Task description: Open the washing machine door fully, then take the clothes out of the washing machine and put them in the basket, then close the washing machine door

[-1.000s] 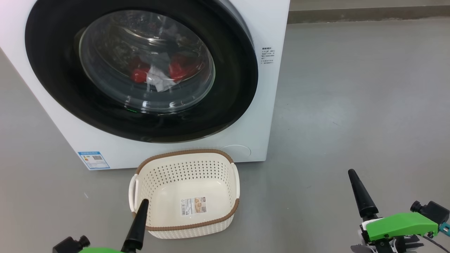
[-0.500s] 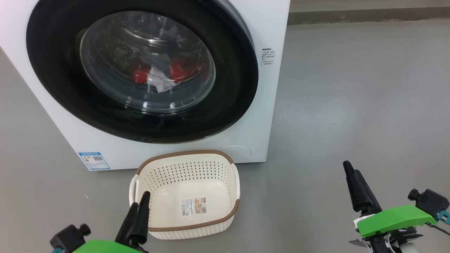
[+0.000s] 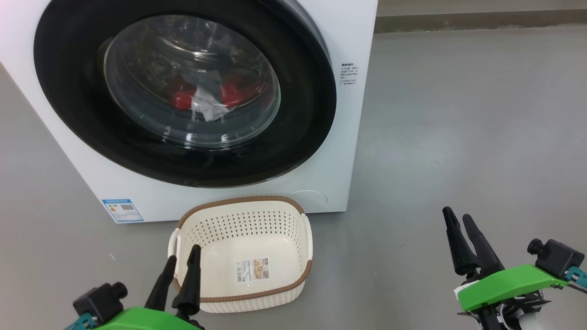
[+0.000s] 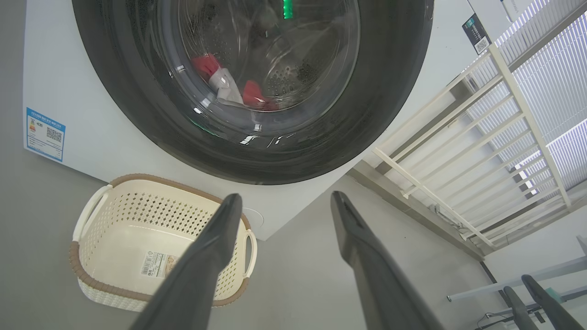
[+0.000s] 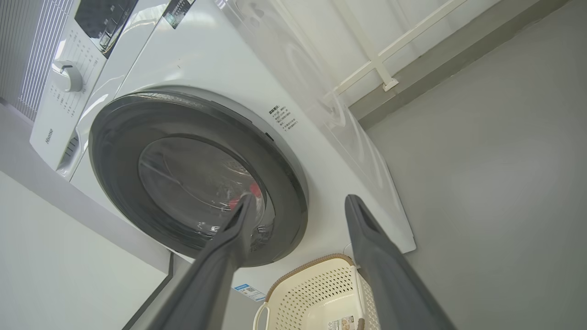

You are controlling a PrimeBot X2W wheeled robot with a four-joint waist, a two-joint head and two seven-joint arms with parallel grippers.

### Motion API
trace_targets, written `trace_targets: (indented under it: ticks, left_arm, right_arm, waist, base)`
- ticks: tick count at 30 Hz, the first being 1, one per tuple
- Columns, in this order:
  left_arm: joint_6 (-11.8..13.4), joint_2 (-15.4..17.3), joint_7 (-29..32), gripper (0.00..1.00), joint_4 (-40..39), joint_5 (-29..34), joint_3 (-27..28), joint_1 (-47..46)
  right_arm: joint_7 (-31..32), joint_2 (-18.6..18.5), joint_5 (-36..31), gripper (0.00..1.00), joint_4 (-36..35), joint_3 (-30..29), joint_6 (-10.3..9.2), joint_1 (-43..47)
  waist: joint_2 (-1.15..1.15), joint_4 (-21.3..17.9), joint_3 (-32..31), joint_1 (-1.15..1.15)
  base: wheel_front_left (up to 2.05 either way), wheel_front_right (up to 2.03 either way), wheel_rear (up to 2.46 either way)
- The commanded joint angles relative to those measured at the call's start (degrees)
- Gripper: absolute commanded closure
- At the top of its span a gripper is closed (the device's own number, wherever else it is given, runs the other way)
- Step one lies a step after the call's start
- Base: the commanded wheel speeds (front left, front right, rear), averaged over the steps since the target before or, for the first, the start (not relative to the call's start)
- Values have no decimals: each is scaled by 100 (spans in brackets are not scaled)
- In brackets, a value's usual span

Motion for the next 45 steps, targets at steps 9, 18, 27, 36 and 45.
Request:
trace_targets:
  ticks: [9, 18, 27, 36, 45]
  left_arm:
    - [227, 192, -104, 0, -86, 821, -95, -379]
    - [452, 250, -162, 0, -133, 1329, -137, -421]
    - [683, 359, -266, 0, -305, 1911, -172, -475]
    - [899, 415, -365, 0, -466, 2420, -212, -487]
    - [1137, 470, -436, 0, -615, 2949, -272, -509]
  right_arm:
    - [-48, 17, -946, 0, -322, 59, 2, -374]
    - [-40, 43, -1563, 0, -386, 2, 2, -417]
    - [-79, 71, -2194, 0, -464, -26, 3, -478]
    - [-126, 100, -2810, 0, -547, -2, 3, -522]
    - [-130, 128, -3454, 0, -649, -55, 3, -534]
  waist:
    - [0, -1, -4, -1]
    - [0, 4, -2, -1]
    - [0, 6, 5, -1]
    - [0, 3, -8, -1]
    - [0, 14, -27, -1]
  base:
    - [0, 0, 0]
    - [0, 0, 0]
    - [0, 0, 0]
    - [0, 0, 0]
    - [0, 0, 0]
